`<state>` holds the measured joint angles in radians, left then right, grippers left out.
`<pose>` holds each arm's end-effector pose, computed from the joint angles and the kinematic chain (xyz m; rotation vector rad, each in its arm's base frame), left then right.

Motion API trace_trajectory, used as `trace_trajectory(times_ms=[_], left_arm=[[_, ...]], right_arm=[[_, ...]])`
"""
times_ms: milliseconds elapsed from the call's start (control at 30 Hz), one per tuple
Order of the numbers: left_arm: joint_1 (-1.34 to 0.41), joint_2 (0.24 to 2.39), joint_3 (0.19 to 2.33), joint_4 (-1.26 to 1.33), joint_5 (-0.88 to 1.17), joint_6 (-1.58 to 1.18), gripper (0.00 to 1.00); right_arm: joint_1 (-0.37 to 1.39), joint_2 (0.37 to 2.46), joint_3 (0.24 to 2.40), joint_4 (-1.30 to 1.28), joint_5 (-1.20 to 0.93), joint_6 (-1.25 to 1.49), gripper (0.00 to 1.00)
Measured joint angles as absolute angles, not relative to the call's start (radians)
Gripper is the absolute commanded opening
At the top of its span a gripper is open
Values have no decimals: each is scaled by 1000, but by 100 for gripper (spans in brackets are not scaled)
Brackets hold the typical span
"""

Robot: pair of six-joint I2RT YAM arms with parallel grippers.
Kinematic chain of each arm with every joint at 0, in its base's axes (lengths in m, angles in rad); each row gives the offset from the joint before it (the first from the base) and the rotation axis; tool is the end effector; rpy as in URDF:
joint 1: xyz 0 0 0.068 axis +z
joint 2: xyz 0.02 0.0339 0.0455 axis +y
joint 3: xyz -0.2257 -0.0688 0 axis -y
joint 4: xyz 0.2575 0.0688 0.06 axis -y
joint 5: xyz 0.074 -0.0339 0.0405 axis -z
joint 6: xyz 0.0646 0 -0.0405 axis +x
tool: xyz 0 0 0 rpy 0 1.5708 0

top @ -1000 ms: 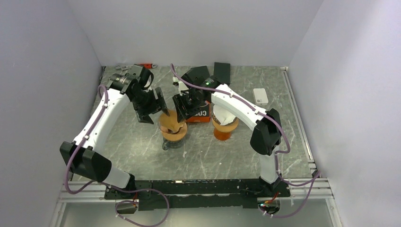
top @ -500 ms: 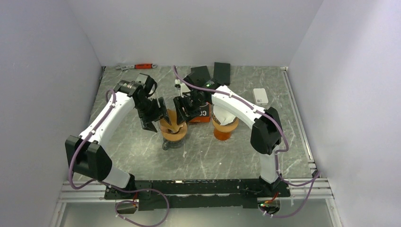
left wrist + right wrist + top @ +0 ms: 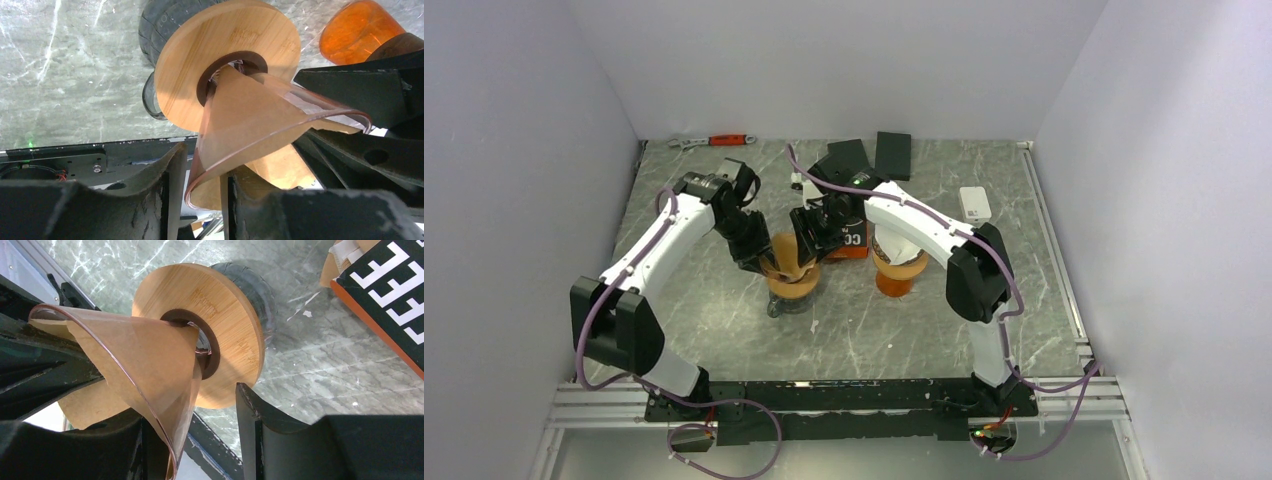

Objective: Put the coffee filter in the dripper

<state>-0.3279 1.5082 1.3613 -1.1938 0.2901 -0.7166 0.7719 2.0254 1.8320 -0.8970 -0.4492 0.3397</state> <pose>0.2784 -0.1142 0.2281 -0.5361 2.9891 -0.5595 0.2989 0.3301 0.2084 -0.7608 2.7277 0.9141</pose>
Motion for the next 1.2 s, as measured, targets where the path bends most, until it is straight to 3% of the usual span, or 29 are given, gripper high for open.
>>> trace_trajectory(times_ms=[167,533,600,700,767,967,1200], left_arm=[[-328,1528,1358,-1189,290,-709,22],[-329,1542,1393,-1200,272,-684,12],[-329,1542,1394,-1200,272,-680,19],[-329,1543,1394,-1202,264,-669,44],[-329,1546,1394,-1205,259,-666,52],[-329,1549,1387,-1216,249,-664,60],[-330,1549,1387,-1216,249,-664,62]], right_arm=[[772,2029,1843,-908,-442,338,44],[773,2032,1887,-942,-417,329,36],[773,2032,1887,-942,-416,328,37],[773,2033,1887,-942,-419,329,38],[773,2033,1887,-942,-420,329,39],[773,2033,1887,-942,-420,329,44],[773,2033,1888,-942,-421,332,52]])
